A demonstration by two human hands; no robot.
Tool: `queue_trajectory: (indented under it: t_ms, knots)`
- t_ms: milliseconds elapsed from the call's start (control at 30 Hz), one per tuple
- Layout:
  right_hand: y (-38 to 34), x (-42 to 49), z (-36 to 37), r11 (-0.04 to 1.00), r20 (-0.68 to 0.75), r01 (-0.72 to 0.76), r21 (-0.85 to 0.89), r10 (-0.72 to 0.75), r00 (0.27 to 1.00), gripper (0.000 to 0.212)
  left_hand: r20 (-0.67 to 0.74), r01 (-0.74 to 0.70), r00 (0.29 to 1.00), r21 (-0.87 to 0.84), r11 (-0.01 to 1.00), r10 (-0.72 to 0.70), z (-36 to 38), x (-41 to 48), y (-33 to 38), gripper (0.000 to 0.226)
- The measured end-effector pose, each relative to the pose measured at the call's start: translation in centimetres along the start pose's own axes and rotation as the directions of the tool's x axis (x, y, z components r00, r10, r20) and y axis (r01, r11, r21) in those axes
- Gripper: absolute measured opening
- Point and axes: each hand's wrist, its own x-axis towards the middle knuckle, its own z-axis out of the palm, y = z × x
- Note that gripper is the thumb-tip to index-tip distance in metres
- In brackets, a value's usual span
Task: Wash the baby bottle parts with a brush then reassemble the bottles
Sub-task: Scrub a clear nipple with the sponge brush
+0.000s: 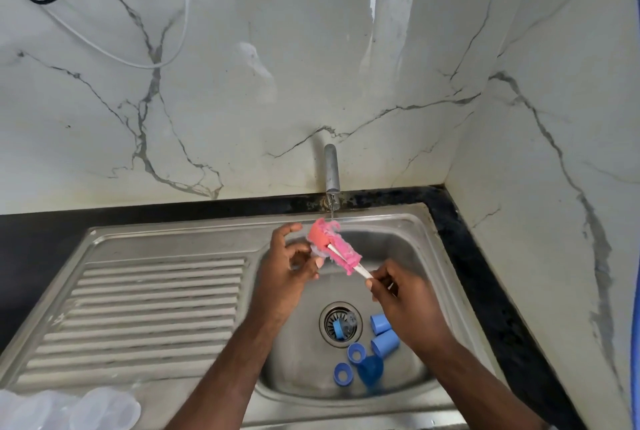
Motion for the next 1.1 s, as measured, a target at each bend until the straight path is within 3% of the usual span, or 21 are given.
queue_trajectory:
  t_ms: [100,233,400,600,767,933,1100]
  knots:
    - [-0.3,0.6,0.2,0.998,0.0,0.043,-0.037,-0.043,0.999,0.017,0.04,0.006,0.999,0.031,1.0,-0.007,0.8,-0.3,-0.3,0.069]
    - [0.3,-0.3,0.0,1.0,0.052,0.009,-0.007,-0.009,0.999,0.017,-0.038,0.081,0.995,-0.201,0.976,-0.091,-0.3,-0.1,-0.6,0.071]
    - [0.1,0.0,0.4,0.999,0.012,0.007,-0.043,-0.006,1.0,0.02,-0.026,-0.012,1.0,0.083,0.996,0.014,0.8,-0.7,-1.0,0.086]
    - [-0.1,-1.1,0.9,0.998,0.048,-0.068,-0.003,0.068,0.997,0.021,-0.197,-0.041,0.978,0.114,0.993,0.063,0.0,-1.0,-0.3,0.091]
    - [-0.6,-0.4,1.4,0.997,0.026,-0.061,-0.047,0.063,0.998,0.024,-0.233,-0.106,0.956,0.297,0.949,0.18,1.0,-2.0,0.2,0.089]
    - [-0.2,-1.1,1.3,0.993,0.091,-0.041,-0.108,0.051,0.995,0.021,-0.238,-0.124,0.949,0.314,0.941,0.204,0.0,-1.1,0.5,0.092]
    - [-0.9,0.3,1.1,0.992,0.057,-0.085,-0.094,0.091,0.994,0.028,-0.127,-0.137,0.977,0.258,0.956,0.174,1.0,-1.6,-0.4,0.091]
